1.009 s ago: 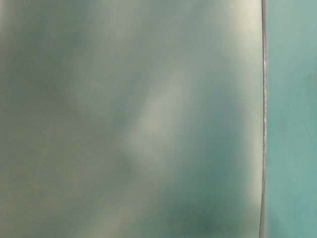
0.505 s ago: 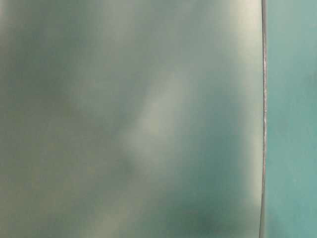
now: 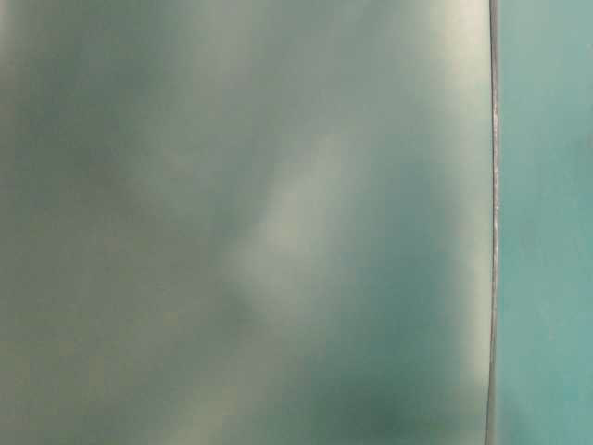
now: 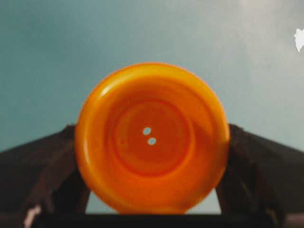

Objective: Lift the orange cup with left arm.

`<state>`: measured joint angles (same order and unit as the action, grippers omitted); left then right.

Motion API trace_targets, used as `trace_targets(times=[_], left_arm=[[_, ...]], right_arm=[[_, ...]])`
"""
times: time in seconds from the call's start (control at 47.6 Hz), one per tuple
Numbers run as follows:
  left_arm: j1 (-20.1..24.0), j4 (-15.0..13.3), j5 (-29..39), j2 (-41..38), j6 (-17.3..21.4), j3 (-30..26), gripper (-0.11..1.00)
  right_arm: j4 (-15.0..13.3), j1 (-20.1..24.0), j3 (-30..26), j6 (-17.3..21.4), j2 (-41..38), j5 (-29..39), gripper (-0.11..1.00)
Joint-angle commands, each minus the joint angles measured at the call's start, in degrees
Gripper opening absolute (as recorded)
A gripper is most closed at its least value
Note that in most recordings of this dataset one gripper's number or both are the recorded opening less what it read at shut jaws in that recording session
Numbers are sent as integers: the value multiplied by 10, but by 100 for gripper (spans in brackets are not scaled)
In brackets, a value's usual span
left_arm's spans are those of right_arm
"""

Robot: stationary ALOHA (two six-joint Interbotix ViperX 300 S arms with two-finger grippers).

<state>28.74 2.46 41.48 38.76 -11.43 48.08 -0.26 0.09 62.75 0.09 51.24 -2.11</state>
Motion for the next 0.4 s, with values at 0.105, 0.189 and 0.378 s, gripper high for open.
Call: trace_targets(times=[0.105,0.189,0.378], left_arm=[[-1,2,-3,1,-1,-16,68],[-1,2,-3,1,-1,-15,68],[-1,2,-3,2,-1,-14,68]], right_arm=[[1,1,-14,-1,-1,-3,0],[1,1,-14,-1,-1,-1,0],[1,1,-14,-2,-1,1,0]])
